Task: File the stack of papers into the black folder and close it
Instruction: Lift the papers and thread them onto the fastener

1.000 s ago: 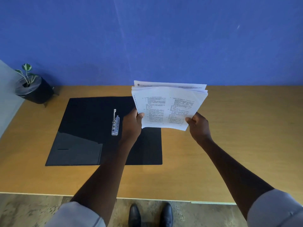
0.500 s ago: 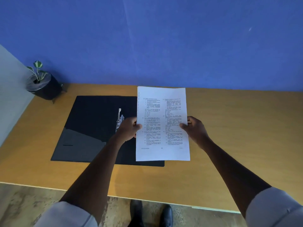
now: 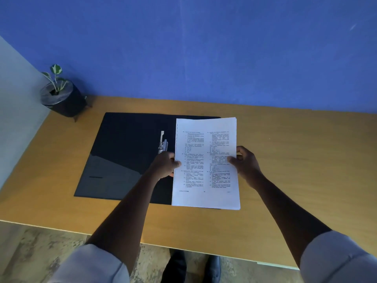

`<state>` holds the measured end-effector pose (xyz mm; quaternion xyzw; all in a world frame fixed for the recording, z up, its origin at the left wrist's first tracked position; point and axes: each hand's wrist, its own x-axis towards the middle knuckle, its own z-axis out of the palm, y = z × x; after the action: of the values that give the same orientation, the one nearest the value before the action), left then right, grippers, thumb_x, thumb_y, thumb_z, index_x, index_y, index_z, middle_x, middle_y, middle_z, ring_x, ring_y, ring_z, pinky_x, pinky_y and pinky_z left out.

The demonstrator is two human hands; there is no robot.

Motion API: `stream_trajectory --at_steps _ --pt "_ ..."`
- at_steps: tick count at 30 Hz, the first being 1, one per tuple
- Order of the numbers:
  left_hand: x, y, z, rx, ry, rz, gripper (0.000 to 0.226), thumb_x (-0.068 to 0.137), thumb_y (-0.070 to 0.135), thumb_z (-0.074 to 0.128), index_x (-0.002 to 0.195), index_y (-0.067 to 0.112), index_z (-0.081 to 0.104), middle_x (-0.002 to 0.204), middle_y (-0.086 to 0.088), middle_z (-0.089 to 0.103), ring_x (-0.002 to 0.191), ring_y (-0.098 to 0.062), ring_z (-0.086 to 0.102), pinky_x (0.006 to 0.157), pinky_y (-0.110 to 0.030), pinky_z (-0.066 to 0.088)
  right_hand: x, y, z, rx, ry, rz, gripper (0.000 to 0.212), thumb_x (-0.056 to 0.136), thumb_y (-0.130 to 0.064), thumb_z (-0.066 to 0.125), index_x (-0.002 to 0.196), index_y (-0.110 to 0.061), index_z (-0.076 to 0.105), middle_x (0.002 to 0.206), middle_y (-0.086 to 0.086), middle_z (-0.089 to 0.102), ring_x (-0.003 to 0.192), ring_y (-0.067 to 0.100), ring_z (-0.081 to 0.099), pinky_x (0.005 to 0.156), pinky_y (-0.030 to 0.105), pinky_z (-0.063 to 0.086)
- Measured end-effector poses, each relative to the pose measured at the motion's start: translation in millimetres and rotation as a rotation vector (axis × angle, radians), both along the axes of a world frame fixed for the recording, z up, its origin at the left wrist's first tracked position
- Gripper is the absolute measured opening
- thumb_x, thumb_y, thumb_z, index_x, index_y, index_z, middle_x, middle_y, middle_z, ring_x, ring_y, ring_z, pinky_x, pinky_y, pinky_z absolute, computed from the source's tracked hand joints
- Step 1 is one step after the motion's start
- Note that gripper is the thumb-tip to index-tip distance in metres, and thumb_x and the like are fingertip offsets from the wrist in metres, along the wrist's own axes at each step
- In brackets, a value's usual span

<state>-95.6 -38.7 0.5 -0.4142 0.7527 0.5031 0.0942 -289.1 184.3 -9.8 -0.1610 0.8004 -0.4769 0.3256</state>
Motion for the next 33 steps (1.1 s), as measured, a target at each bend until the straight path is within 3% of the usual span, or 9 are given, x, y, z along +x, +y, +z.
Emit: stream_trajectory --at_steps 5,8,11,15,18,23,29,33 --pt "5.4 -11.9 -0.7 -0.102 -0.028 0.13 0.009 0.092 0.02 0.067 0.092 0.011 0.069 0.081 -0.006 0.075 0.064 -0.016 0.074 0.063 -0.034 0.063 -3.0 -7.2 -7.7 -0.02 -0.024 -0.062 0.015 0.09 -0.013 0.069 0.103 -0.02 0.067 0.095 0.0 0.077 0.075 0.013 0.075 0.057 0.028 0.056" --pt "10.2 -24.1 3.2 -0.254 0.009 0.262 0.018 0.095 0.023 0.057 0.084 0.015 0.069 0.073 -0.002 0.072 0.055 -0.013 0.068 0.05 -0.027 0.055 -2.7 -13.0 -11.1 -0.04 -0.051 -0.09 0.017 0.09 -0.011 0.07 0.103 -0.022 0.066 0.099 0.001 0.077 0.081 0.017 0.075 0.061 0.03 0.058" --pt "15.3 -37.6 4.9 -0.509 -0.016 0.259 0.016 0.091 0.023 0.054 0.085 0.021 0.068 0.078 0.007 0.069 0.066 -0.012 0.062 0.056 -0.021 0.041 0.0 -20.0 -13.5 -0.047 -0.064 -0.077 0.018 0.09 -0.01 0.071 0.099 -0.025 0.065 0.098 0.0 0.076 0.076 0.013 0.076 0.057 0.026 0.057" --pt "18.3 -51.6 -3.5 -0.451 -0.047 0.249 0.023 0.091 0.025 0.061 0.11 0.017 0.07 0.104 -0.004 0.074 0.097 -0.024 0.068 0.077 -0.024 0.042 3.8 -30.6 -16.8 -0.045 -0.064 -0.057 0.019 0.091 -0.011 0.071 0.099 -0.027 0.064 0.099 -0.003 0.076 0.077 0.011 0.076 0.058 0.025 0.059" --pt "19.7 -57.6 -9.0 -0.385 -0.076 0.225 0.035 0.091 0.025 0.062 0.124 0.013 0.065 0.116 -0.008 0.072 0.112 -0.027 0.064 0.091 -0.03 0.047 5.1 -38.4 -20.1 -0.046 -0.071 -0.06 0.019 0.091 -0.011 0.071 0.098 -0.027 0.064 0.1 -0.001 0.076 0.081 0.016 0.076 0.065 0.033 0.062" --pt "18.7 -63.9 -10.7 -0.346 -0.062 0.178 0.037 0.093 0.021 0.061 0.129 0.012 0.063 0.12 -0.009 0.071 0.115 -0.026 0.063 0.096 -0.032 0.048 7.9 -49.6 -23.4 -0.052 -0.095 -0.061 0.018 0.091 -0.011 0.071 0.098 -0.027 0.065 0.101 -0.002 0.076 0.083 0.017 0.076 0.063 0.031 0.062" --pt "19.7 -68.7 -10.6 -0.327 -0.039 0.16 0.033 0.094 0.017 0.058 0.125 0.012 0.065 0.118 -0.011 0.071 0.104 -0.029 0.069 0.096 -0.038 0.051 11.5 -60.0 -25.8 -0.047 -0.095 -0.038 0.018 0.091 -0.011 0.071 0.096 -0.028 0.065 0.1 -0.006 0.076 0.082 0.013 0.076 0.062 0.028 0.062" --pt "22.0 -67.4 -11.5 -0.341 -0.027 0.155 0.035 0.093 0.017 0.058 0.128 0.014 0.064 0.118 -0.009 0.071 0.107 -0.027 0.066 0.093 -0.035 0.051 12.7 -65.7 -27.8 -0.026 -0.082 -0.02 0.016 0.091 -0.013 0.071 0.098 -0.026 0.064 0.101 -0.006 0.075 0.086 0.017 0.075 0.07 0.037 0.064"
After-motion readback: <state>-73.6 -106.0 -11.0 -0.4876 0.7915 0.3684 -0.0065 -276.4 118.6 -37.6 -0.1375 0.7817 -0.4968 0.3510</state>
